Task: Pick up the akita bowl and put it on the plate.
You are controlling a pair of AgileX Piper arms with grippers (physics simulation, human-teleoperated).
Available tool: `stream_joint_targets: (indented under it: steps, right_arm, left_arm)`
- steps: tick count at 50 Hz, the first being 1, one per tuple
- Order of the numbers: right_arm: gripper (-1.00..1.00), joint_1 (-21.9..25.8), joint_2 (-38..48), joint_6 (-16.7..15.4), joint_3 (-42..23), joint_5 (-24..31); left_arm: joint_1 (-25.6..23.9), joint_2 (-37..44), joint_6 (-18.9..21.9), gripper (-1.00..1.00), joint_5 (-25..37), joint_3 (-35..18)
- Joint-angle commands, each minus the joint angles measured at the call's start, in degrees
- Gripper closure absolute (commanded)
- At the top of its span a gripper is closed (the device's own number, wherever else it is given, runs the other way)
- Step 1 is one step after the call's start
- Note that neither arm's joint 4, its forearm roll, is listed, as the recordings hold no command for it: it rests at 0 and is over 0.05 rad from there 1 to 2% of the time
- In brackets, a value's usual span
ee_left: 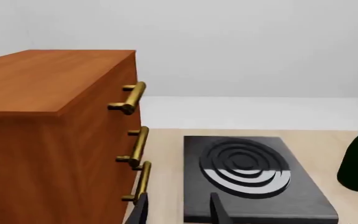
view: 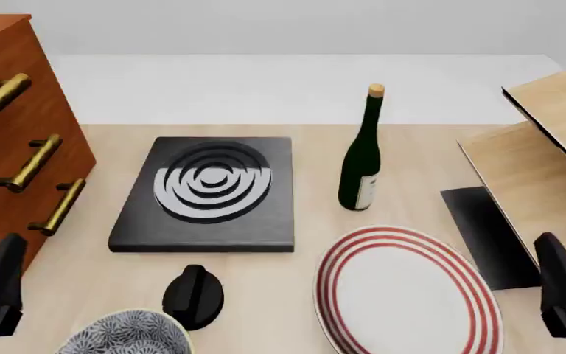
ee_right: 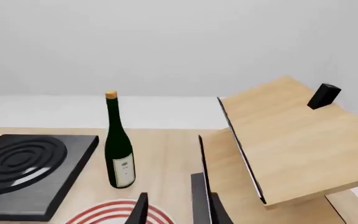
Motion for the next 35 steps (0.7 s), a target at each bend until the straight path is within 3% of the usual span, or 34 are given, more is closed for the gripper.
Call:
stream_joint_targets:
  steps: [1,2,4,5,8,10,15,18,20,22,23,29,32,35]
  right_arm:
    - [-1.0,3.3,4.5,-1.7,0.0,-3.5]
    - [-1.0,7.0,7.1,-1.6,-0.6,-4.8]
    - [-1.0,8.4,8.5,-1.5,-1.6,-5.0]
    - [-1.0,11.8,11.4,-0.4,-2.4,-6.0]
    - [-1.0,11.1,10.3,-3.8,-5.0,-3.3]
    - [-1.0,13.0,8.4,-0.2,-6.5,-0.8]
    - [-1.0,16.5,12.6,-1.4,-11.6,3.5]
    - [-1.0,21.6,18.4,2.7,-14.6,5.7]
    - [-1.0,22.3,19.0,0.1,-16.0,7.2]
    - [-1.0,23.5,19.2,-0.2,-17.6,9.0]
    - [-1.0,23.6,20.4,1.3,-18.7,10.3]
    - [-1.0,26.0,21.3,-1.6,-24.6,16.5]
    - [-1.0,28.1,22.7,-1.6,-27.7,19.3]
    - [-1.0,29.6,25.3,0.4,-30.7,21.8]
  left_arm:
    - [-1.3,0.2,0.1,-1.0,-0.1,-0.1]
    - [-1.3,0.2,0.1,-1.0,-0.1,-0.2]
    - [-1.3,0.3,0.0,-1.0,0.0,-0.1]
    - [-1.3,0.2,0.1,-1.0,0.0,-0.2]
    - [-1.3,0.2,0.0,-1.0,0.0,-0.2]
    - [-1.3,0.1,0.1,-1.0,0.0,-0.3]
    - [-1.3,0.1,0.1,-1.0,0.1,-0.3]
    - [-1.3,0.2,0.0,-1.0,0.0,-0.1]
    - [-1.3,0.1,0.1,-1.0,-0.1,-0.1]
    - [-1.3,0.1,0.2,-1.0,-0.1,-0.1]
    - [-1.3,0.2,0.1,-1.0,-0.1,-0.1]
    - [-1.3,0.0,0.4,-1.0,-0.3,-0.1]
    - [-2.7,0.0,-0.1,-1.0,0.3,-0.1]
    - [-2.6,0.0,0.0,-1.0,0.2,-0.1]
